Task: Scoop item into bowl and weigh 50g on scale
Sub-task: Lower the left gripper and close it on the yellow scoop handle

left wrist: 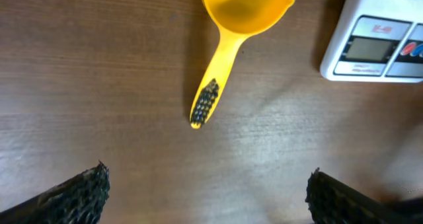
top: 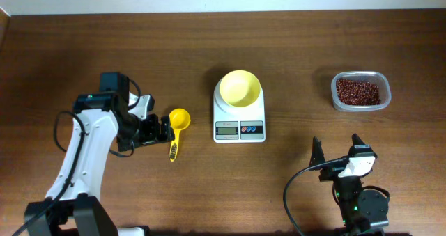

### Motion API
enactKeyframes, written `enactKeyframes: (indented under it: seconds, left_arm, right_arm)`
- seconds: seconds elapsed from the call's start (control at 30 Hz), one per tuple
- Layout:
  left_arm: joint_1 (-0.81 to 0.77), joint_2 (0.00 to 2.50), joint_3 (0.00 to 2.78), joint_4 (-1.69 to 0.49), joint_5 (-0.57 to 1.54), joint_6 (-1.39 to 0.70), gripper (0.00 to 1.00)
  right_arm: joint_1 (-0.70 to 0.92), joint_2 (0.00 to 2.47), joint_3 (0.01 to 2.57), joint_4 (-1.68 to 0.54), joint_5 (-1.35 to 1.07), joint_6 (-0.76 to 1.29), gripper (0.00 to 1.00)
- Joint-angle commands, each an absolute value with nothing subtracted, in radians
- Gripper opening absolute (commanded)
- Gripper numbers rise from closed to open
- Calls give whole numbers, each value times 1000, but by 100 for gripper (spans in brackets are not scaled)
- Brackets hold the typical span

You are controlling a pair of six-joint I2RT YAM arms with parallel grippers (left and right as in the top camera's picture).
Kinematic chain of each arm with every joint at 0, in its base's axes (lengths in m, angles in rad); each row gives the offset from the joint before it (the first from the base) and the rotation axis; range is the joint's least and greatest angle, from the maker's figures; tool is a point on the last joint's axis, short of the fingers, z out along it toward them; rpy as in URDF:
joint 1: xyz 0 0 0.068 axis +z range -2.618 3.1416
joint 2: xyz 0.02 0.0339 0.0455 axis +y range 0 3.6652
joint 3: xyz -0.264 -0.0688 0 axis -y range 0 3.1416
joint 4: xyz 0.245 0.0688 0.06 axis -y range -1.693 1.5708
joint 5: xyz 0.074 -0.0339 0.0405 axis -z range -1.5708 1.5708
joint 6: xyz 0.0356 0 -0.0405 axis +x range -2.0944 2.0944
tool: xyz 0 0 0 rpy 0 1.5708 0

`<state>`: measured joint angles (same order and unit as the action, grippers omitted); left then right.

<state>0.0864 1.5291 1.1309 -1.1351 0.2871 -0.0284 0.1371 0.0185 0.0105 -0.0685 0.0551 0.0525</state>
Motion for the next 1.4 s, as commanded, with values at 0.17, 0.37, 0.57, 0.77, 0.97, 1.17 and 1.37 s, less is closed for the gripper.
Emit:
enactKeyframes:
  seconds: [0.17,0.37,0.57,0.77,0.97,1.17,1.37]
  left_arm:
    - [88,1537,955,-890,388,-42,99]
    - [57,1541,911,-814,328,-97,99]
    - [-39,1541,914,-803,211,-123,99]
    - [-43,1541,1006,-829,174,-123,99]
    - [-46,1576,1055,-906,142,-119,99]
    - [-48,1607,1055,-894,229,-118,99]
    - [-48,1629,1163,-1028,184,-119,99]
  right_arm:
    - [130,15,6,-77,57,59,99]
    - [130,15,6,-77,57,59,99]
    - [130,15,6,-77,57,59,99]
    - [130,15,6,-77,57,59,99]
    - [130,15,6,-77,57,59,99]
    - [130,15,6,-77,57,59,99]
    - [130,15,6,-77,57,59,99]
